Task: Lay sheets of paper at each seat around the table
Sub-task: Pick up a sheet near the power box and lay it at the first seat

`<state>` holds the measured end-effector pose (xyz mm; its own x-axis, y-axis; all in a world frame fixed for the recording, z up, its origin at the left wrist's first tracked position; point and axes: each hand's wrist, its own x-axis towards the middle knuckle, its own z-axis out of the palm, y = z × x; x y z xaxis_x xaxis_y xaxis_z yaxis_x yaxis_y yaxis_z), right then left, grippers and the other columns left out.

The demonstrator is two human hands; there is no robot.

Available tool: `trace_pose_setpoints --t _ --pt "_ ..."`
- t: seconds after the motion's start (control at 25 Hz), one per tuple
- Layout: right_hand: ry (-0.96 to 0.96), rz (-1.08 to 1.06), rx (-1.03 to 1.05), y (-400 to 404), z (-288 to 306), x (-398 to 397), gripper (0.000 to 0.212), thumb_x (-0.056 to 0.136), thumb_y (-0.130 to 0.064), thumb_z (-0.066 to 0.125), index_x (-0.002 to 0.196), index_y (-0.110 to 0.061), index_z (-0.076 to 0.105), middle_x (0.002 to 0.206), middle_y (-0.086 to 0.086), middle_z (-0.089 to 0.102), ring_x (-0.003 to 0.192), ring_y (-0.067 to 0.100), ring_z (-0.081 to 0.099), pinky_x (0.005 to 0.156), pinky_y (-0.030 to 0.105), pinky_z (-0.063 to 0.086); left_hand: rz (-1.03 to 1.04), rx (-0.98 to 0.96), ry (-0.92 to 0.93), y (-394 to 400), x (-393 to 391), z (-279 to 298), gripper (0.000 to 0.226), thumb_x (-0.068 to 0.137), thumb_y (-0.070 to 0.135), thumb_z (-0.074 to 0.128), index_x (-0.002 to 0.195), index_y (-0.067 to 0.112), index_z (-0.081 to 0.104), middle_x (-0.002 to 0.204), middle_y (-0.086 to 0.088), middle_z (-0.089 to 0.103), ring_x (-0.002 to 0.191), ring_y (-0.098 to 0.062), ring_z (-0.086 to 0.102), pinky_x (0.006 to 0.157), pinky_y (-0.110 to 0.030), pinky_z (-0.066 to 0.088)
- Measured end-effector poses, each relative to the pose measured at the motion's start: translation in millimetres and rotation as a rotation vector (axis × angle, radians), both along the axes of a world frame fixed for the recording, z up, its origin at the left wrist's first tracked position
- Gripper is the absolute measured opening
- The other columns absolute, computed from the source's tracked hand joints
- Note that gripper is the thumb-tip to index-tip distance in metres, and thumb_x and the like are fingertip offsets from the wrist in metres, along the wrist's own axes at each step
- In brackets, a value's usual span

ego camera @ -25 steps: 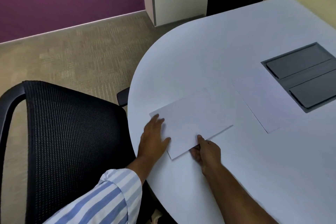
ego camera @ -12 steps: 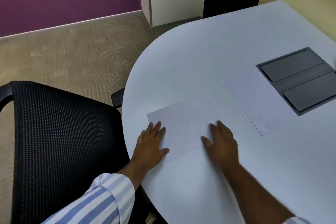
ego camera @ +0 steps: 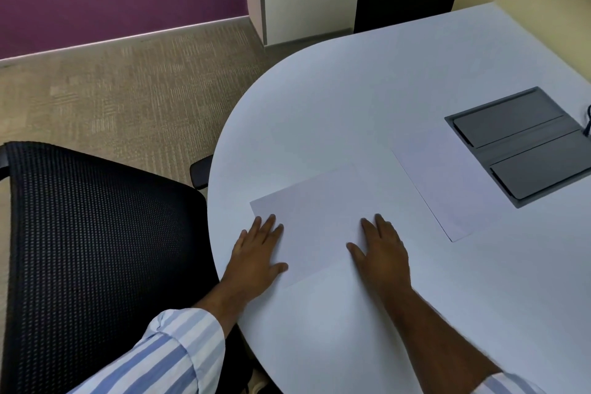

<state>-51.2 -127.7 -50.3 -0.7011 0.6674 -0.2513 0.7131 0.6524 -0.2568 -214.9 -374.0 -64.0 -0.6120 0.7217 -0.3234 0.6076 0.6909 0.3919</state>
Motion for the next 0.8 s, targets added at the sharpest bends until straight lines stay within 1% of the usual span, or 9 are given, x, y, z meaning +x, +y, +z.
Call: trace_pose_setpoints --t 0.16,0.36,0.6,0.72,0.8 --pt "-0.004 0.002 0.003 -0.2 1.9 0.0 0.071 0.098 -0.057 0.057 0.158 -0.025 0.04 0.173 0.006 0.026 0.159 0.029 0.024 0.125 0.051 0.03 0.022 0.04 -0.018 -1.5 0.0 -2.4 0.087 0.095 0.05 0.063 0.165 0.032 0.016 0.173 0.012 -0.007 0.16 -0.014 -0.014 0.129 -0.042 -0.001" --pt "-0.02 0.012 0.026 0.1 1.4 -0.4 0.07 0.098 -0.057 0.056 0.157 -0.022 0.041 0.172 0.007 0.029 0.158 0.03 0.026 0.123 0.051 0.033 0.028 0.043 -0.022 0.8 -0.3 -2.9 0.085 0.095 0.049 0.065 0.164 0.032 0.018 0.174 0.011 -0.003 0.16 -0.014 -0.011 0.127 -0.038 -0.004" --pt "-0.031 0.011 0.027 0.5 -2.9 0.9 0.07 0.098 -0.056 0.057 0.157 -0.021 0.041 0.172 0.008 0.029 0.158 0.03 0.026 0.122 0.052 0.034 0.048 0.062 -0.058 2.3 0.6 -0.4 0.086 0.094 0.046 0.067 0.164 0.031 0.021 0.175 0.009 0.0 0.161 -0.015 -0.009 0.131 -0.047 0.001" --pt "0.019 -0.007 0.011 -2.3 1.2 -1.0 0.077 0.098 -0.062 0.053 0.16 -0.021 0.035 0.172 0.007 0.028 0.158 0.03 0.027 0.12 0.054 0.037 0.065 0.091 -0.068 1.4 2.3 4.0 0.087 0.094 0.046 0.067 0.164 0.031 0.019 0.174 0.011 0.0 0.16 -0.013 -0.011 0.131 -0.049 0.002" --pt "0.089 -0.048 0.004 -7.3 10.6 -2.8 0.081 0.097 -0.067 0.049 0.161 -0.02 0.033 0.171 0.007 0.028 0.157 0.03 0.027 0.118 0.054 0.039 0.118 0.155 -0.044 -0.7 5.5 7.6 0.084 0.095 0.046 0.067 0.164 0.031 0.021 0.174 0.014 0.002 0.16 -0.011 -0.009 0.13 -0.048 0.001"
